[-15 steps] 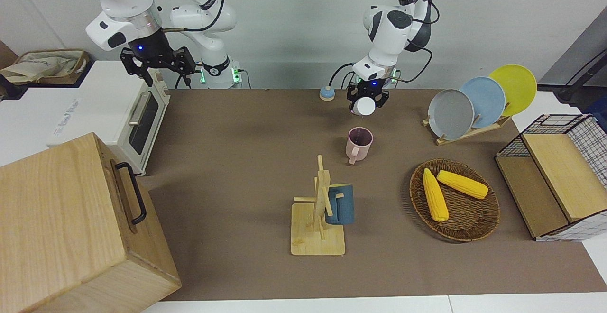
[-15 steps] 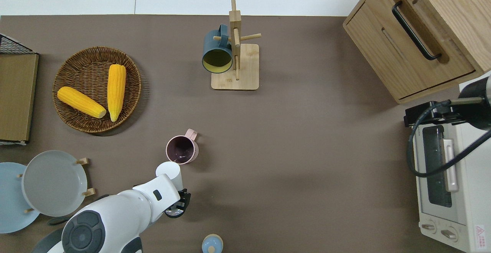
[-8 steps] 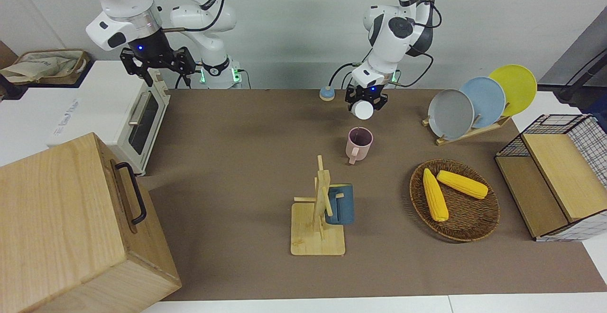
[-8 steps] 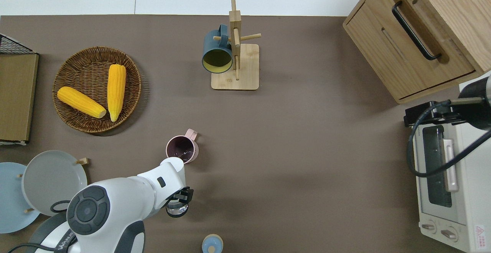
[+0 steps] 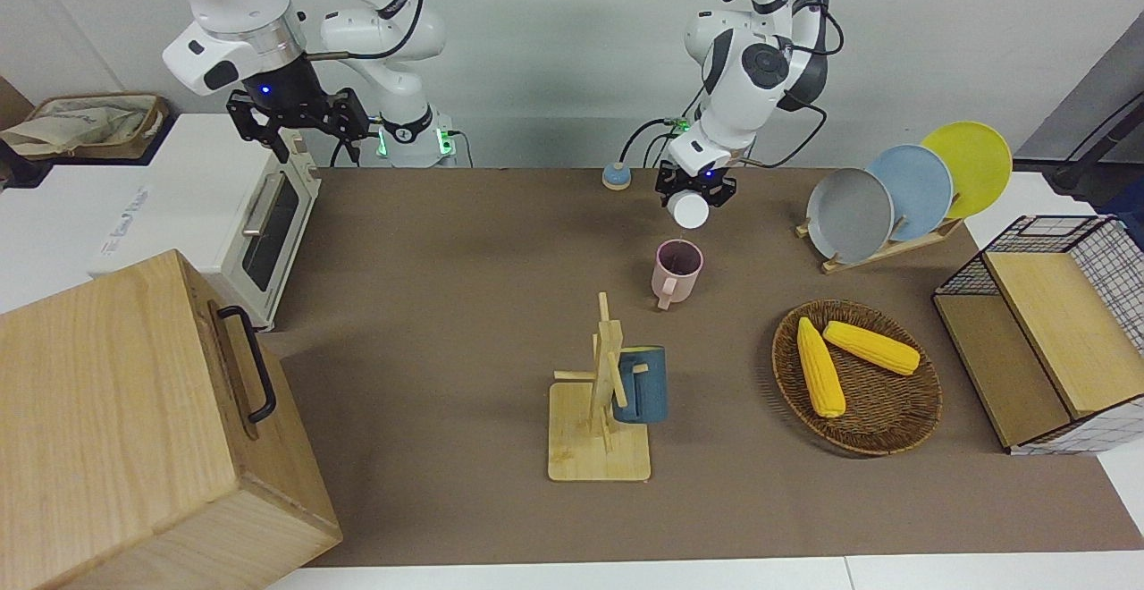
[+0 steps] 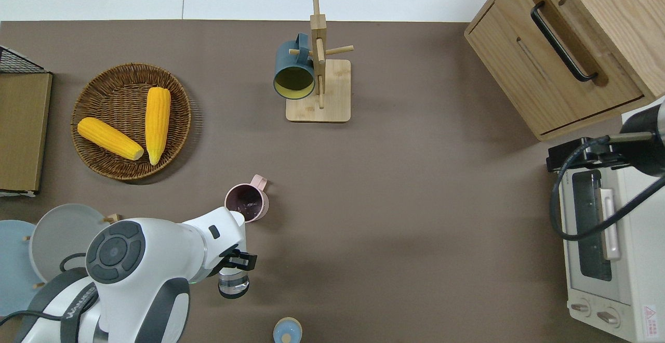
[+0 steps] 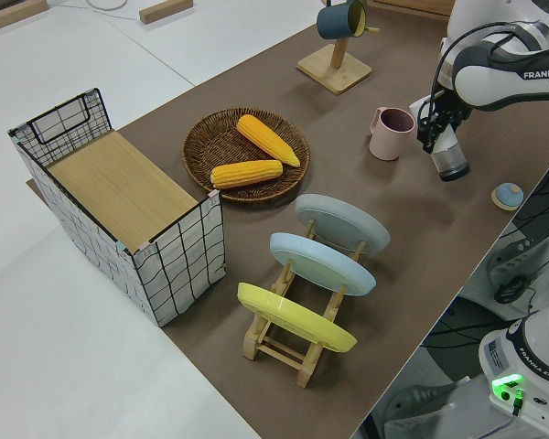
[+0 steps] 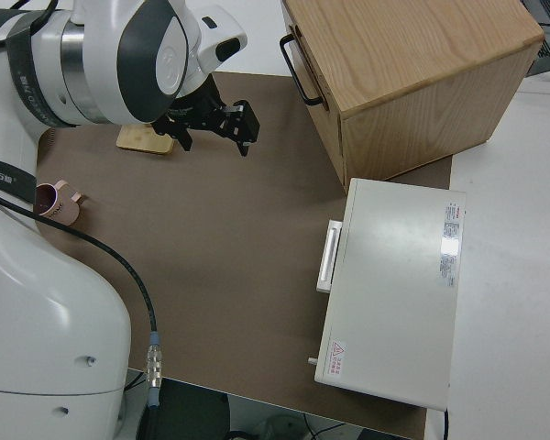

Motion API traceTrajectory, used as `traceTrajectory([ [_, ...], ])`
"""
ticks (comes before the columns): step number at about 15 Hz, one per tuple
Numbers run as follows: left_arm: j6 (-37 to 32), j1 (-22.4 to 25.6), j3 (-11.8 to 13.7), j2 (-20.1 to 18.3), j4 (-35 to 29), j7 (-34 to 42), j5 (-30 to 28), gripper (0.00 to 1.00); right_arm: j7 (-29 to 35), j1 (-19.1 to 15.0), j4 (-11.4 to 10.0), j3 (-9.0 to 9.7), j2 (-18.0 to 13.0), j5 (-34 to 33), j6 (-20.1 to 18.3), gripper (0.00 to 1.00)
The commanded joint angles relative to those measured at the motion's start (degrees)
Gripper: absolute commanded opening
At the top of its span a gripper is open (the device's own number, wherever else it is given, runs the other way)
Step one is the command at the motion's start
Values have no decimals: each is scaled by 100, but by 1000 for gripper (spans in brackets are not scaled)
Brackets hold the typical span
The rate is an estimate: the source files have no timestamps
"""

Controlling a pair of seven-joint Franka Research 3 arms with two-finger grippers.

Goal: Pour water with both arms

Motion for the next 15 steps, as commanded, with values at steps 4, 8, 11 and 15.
traceTrajectory([
  [4,-505,141,4,77,424,-56,109,0,-93,12,-106,-10,-96,14,15,992],
  [8,-523,132,4,191,468,-214,135,0,-93,12,-106,-10,-96,14,15,992],
  [11,-549,115,-5,358,617,-328,214,0,-93,12,-106,-10,-96,14,23,992],
  [15,-830,123,-5,367,732,-478,372,0,-93,12,-106,-10,-96,14,23,992],
])
